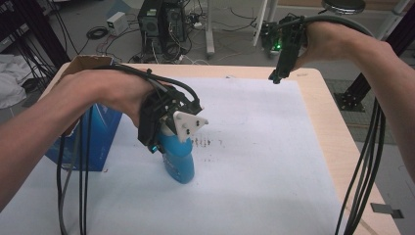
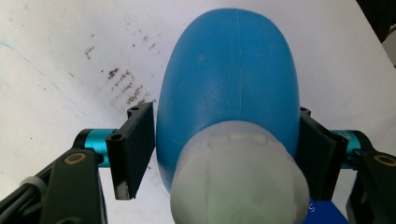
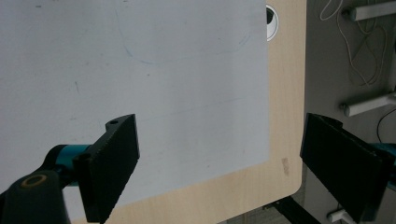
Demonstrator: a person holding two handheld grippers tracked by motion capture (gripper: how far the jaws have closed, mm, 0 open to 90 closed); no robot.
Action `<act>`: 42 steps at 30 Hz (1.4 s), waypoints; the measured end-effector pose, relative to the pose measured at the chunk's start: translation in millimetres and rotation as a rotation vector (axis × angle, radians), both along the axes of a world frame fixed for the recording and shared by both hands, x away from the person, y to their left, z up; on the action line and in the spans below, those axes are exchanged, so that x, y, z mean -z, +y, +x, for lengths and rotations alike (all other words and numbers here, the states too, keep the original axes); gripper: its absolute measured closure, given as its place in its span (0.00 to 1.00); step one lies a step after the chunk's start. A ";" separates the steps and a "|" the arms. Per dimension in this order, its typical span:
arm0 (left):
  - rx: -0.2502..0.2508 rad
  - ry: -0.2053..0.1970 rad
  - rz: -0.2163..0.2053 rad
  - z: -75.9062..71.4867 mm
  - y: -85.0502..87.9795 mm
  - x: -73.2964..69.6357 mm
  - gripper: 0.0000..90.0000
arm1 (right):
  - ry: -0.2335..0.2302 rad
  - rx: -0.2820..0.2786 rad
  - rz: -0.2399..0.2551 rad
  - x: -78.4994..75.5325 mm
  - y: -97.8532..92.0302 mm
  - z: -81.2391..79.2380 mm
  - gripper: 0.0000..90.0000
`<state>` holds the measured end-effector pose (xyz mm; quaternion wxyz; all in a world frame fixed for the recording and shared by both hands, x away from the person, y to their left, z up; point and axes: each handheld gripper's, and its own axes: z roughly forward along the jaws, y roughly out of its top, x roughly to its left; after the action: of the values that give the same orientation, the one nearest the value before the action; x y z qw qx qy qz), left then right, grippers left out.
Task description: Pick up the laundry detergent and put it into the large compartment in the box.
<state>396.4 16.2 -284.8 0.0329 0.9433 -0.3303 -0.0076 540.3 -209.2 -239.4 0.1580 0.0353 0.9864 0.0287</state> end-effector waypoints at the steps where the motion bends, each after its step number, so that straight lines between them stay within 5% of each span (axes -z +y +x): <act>1: -0.003 0.000 -0.003 -0.2 0.5 0.2 0.33 | 0.000 0.000 0.001 0.0 0.2 0.0 0.12; 30: -0.035 0.015 0.008 -2.5 -4.2 -8.5 0.42 | -0.003 0.003 -0.009 -0.9 1.8 -3.2 0.12; 42: -0.201 0.038 -0.006 1.0 -3.4 -54.1 0.42 | 0.000 -0.004 -0.017 -0.8 5.5 -5.9 0.12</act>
<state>397.3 12.7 -230.7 0.0426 0.9712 -0.2333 -0.0211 534.4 -203.7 -238.6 0.1583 0.0319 0.9867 0.0205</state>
